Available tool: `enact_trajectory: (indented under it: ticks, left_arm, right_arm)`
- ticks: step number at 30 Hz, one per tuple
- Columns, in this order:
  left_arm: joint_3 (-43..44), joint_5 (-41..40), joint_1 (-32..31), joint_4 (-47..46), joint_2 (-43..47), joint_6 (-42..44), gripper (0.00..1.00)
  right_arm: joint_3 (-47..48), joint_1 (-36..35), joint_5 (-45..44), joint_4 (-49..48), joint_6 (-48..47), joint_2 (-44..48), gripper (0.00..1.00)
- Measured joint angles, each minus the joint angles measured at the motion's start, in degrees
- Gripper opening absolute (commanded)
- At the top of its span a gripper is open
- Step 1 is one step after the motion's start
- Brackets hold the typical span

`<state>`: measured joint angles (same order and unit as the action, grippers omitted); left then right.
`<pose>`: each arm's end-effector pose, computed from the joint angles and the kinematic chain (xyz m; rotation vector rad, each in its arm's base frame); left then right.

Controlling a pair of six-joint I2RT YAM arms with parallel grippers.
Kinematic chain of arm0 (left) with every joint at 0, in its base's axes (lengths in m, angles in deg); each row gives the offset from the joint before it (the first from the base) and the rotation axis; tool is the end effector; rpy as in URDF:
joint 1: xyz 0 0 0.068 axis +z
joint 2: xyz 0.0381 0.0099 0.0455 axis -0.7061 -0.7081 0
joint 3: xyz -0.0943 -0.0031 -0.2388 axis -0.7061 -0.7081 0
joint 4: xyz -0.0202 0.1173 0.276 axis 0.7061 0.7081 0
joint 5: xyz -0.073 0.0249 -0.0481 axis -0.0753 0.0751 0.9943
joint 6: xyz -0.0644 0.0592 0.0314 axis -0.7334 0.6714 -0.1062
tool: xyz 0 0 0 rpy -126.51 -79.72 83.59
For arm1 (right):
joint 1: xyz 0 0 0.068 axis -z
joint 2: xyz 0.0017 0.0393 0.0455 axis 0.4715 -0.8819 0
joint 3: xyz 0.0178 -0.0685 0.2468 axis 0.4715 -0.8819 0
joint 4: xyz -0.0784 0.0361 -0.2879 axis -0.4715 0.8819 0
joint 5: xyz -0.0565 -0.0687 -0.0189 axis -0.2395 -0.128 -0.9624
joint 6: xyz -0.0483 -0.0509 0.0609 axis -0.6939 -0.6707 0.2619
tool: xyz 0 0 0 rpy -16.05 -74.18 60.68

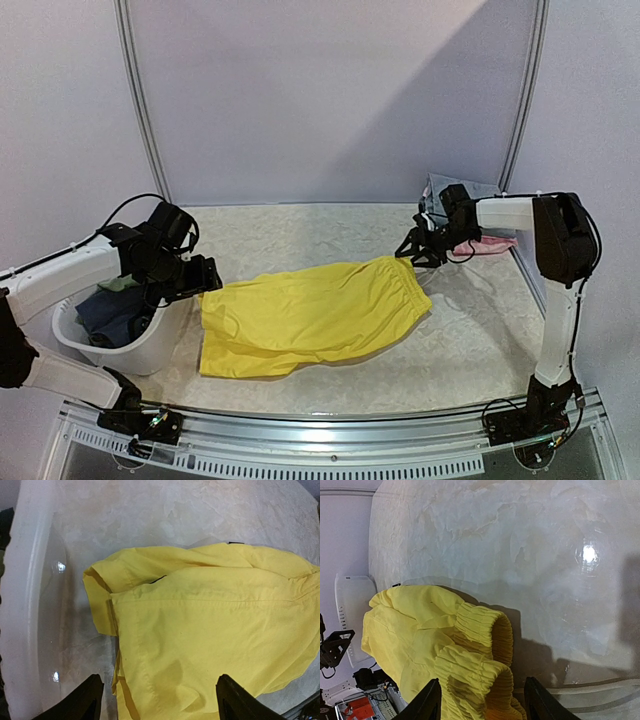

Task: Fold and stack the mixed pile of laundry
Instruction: Pick up the crumpled shorts from the center of the board.

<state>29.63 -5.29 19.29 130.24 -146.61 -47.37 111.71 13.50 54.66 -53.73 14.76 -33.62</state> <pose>0.2800 -0.1297 0.1718 -0.3360 2.6518 -0.3133 0.4460 0.1711 0.0932 -0.0139 2.7316 1.1252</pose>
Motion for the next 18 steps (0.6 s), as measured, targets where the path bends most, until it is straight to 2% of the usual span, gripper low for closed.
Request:
enact_trajectory:
  ticks: [10, 13, 16, 18]
  left_arm:
    - [-0.09, -0.04, 0.00, 0.00, -0.07, 0.02, 0.78]
    - [-0.09, 0.00, 0.00, -0.02, -0.31, 0.02, 0.78]
    - [-0.09, 0.02, 0.00, -0.07, -0.55, 0.02, 0.77]
    - [-0.07, 0.00, -0.02, -0.20, -0.72, 0.04, 0.77]
  right_arm:
    - [2.38, -0.04, 6.67, -0.79, -0.26, -0.35, 0.20]
    - [3.02, -0.22, 8.13, -1.18, -0.17, -0.42, 0.19]
    - [3.10, -0.37, 9.29, -1.38, -0.04, -0.61, 0.24]
    - [3.13, -0.44, 9.53, -1.46, 0.13, -1.01, 0.24]
